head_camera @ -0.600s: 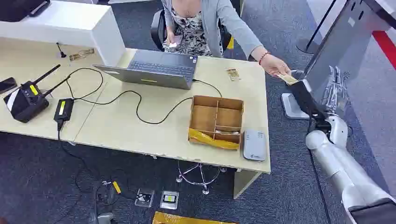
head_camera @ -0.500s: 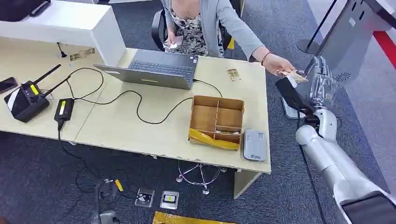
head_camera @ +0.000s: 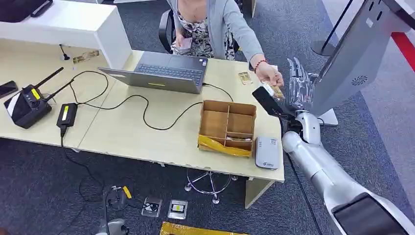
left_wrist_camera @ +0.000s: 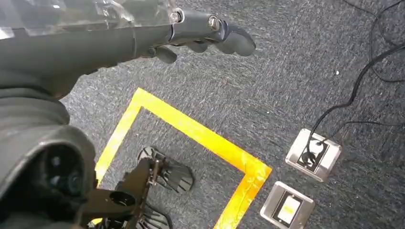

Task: Pass the card to the sensor for recognition and then transmit it.

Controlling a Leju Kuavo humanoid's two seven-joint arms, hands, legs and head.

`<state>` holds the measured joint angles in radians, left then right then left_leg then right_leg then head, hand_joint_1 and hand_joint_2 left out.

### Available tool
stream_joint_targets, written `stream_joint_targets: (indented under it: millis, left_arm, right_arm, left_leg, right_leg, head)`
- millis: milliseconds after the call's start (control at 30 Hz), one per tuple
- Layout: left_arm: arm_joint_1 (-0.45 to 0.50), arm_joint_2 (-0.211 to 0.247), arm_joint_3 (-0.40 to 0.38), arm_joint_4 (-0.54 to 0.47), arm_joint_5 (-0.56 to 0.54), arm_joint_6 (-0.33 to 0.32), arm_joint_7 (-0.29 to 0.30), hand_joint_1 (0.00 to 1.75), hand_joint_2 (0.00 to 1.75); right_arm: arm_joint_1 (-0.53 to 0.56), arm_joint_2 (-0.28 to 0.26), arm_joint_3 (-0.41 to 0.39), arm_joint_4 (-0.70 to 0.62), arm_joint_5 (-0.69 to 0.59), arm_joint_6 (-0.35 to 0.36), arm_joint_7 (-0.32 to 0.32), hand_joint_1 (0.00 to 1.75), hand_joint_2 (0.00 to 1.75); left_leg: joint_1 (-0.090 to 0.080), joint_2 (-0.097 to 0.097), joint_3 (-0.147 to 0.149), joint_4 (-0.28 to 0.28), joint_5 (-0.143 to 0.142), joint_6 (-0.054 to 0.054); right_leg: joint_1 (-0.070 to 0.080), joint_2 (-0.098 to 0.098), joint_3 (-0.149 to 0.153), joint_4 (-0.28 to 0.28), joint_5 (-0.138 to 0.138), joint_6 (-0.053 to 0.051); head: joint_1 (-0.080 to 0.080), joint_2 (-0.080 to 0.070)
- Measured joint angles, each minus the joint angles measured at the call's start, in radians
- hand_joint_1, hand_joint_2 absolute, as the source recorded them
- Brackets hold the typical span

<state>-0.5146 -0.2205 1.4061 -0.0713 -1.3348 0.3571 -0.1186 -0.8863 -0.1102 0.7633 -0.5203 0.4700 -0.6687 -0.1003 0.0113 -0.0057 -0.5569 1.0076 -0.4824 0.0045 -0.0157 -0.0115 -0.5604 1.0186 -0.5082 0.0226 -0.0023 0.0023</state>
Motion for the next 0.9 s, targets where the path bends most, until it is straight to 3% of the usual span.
stream_joint_targets:
  millis: [200, 233, 500, 900]
  left_arm:
    - [0.000, 0.000, 0.000, 0.000, -0.024, -0.001, 0.002, 0.00, 0.00]
    - [0.000, 0.000, 0.000, 0.000, -0.027, -0.001, 0.003, 0.00, 0.00]
    - [-0.002, 0.001, 0.000, -0.001, -0.043, 0.000, 0.018, 0.00, 0.00]
    - [-0.002, 0.008, 0.001, 0.000, -0.035, 0.001, 0.031, 0.00, 0.00]
  right_arm:
    - [0.001, 0.003, 0.009, 0.022, -0.021, 0.000, 0.001, 0.00, 1.75]
    - [0.001, 0.003, 0.009, 0.024, -0.023, 0.000, 0.002, 1.75, 1.75]
    - [0.002, 0.003, 0.010, 0.041, -0.049, 0.000, 0.004, 1.75, 1.75]
    - [0.002, 0.019, 0.013, 0.044, -0.076, 0.002, -0.044, 1.75, 1.75]
  left_leg:
    - [0.000, 0.000, 0.000, 0.000, 0.000, 0.000]
    - [0.000, 0.000, 0.000, 0.000, 0.000, 0.000]
    - [0.000, 0.000, 0.000, 0.000, 0.000, 0.000]
    - [0.000, 0.000, -0.001, 0.000, 0.000, 0.000]
  right_leg:
    - [0.000, 0.001, 0.000, 0.000, 0.000, 0.000]
    - [0.000, 0.001, 0.000, 0.000, 0.000, 0.000]
    - [0.000, 0.001, -0.001, 0.000, 0.000, 0.000]
    - [0.000, 0.001, -0.001, 0.000, 0.000, 0.000]
  head:
    - [0.000, 0.000]
    - [-0.001, 0.000]
    - [-0.001, 0.000]
    - [0.000, 0.000]
